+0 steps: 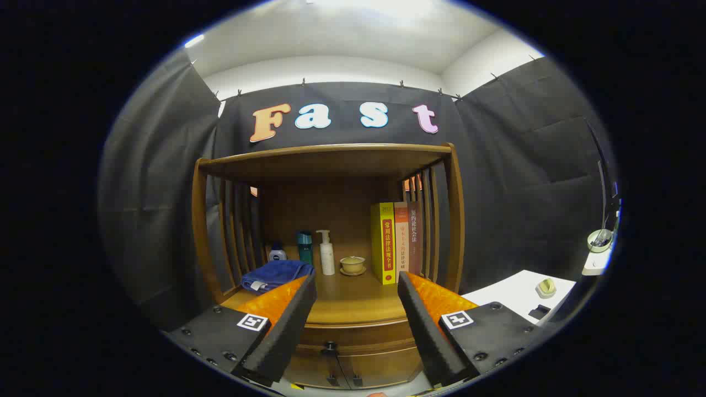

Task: Pull open the drawer, take out the items inside it, and place them on the countertop above the cabinet.

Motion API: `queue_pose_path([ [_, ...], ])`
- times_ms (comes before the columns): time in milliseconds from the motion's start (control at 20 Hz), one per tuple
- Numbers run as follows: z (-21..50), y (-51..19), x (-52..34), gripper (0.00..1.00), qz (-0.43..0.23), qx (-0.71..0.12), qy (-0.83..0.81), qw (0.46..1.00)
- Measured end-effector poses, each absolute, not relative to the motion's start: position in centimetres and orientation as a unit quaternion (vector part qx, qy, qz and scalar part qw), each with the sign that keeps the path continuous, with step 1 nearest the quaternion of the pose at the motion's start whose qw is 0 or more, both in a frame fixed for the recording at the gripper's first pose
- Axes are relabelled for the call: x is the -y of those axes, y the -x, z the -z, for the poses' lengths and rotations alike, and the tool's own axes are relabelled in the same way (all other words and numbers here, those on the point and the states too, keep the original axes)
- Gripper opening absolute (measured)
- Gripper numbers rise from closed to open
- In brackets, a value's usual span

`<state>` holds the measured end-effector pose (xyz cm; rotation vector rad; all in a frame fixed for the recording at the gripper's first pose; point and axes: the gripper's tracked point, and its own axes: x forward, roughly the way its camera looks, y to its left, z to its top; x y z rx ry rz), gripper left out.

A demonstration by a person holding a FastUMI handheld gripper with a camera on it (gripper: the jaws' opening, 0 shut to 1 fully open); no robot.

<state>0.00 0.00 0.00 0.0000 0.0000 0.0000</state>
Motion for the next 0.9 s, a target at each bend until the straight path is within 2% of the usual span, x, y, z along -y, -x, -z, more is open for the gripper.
queue_pose_path([
  [900, 1.0, -0.2, 0.0, 0.98, 0.002, -0.006, 0.008, 1.000],
])
